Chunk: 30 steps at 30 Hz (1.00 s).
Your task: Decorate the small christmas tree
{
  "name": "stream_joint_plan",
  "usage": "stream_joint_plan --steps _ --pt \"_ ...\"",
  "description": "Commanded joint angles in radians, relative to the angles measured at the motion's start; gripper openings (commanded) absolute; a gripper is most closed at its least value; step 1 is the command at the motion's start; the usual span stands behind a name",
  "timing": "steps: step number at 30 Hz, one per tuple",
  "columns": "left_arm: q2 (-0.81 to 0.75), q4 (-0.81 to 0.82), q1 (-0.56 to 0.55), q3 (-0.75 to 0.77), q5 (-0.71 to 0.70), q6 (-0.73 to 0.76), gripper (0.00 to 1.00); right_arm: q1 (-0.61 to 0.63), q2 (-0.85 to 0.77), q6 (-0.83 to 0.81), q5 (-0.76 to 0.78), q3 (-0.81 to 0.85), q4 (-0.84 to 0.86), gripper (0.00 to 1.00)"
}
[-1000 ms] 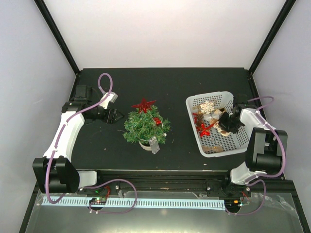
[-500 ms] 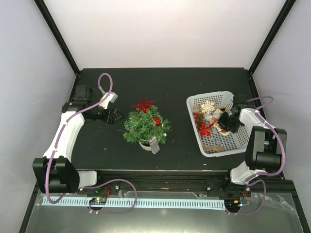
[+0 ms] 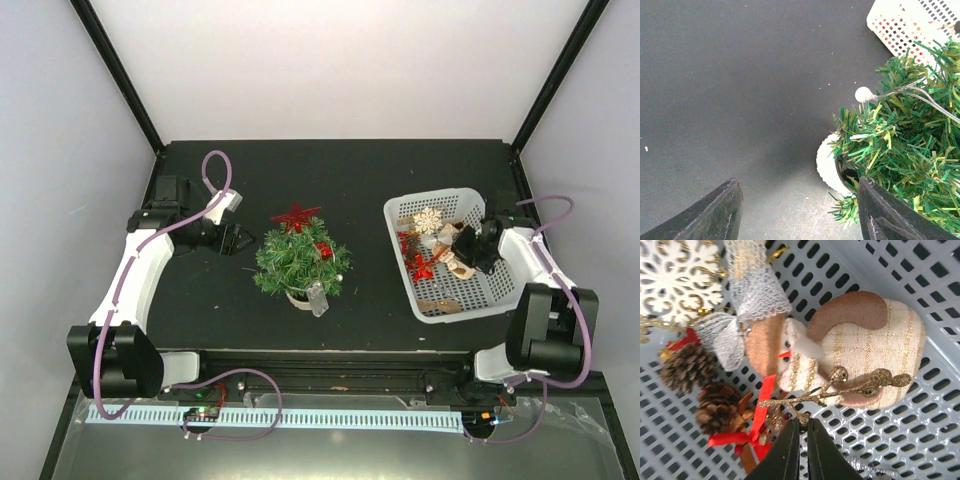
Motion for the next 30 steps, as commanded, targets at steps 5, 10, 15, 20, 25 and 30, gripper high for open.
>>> stream_joint_plan --steps 5,10,15,20,25,30 --pt "-0.005 0.010 0.007 0.024 0.026 0.004 0.63 0.001 -0.166 -0.017 -0.034 0.027 -0.102 0.08" --pt "-0.005 -0.007 0.006 0.040 0.026 0.014 0.64 0.079 -0.299 -0.031 -0.024 0.049 -0.195 0.08" --pt "-0.001 -0.022 0.006 0.061 0.030 0.019 0.63 0.272 -0.456 -0.001 -0.005 0.084 -0.267 0.08" --pt "0.003 -0.041 0.006 0.079 0.025 0.027 0.63 0.571 -0.509 0.081 0.098 0.220 -0.361 0.08" --pt "-0.002 -0.054 0.006 0.077 0.021 0.038 0.63 0.866 -0.460 0.164 0.215 0.406 -0.415 0.08" --pt "-0.007 -0.111 0.010 0.123 0.018 0.065 0.63 1.154 -0.255 0.185 0.367 0.703 -0.519 0.07"
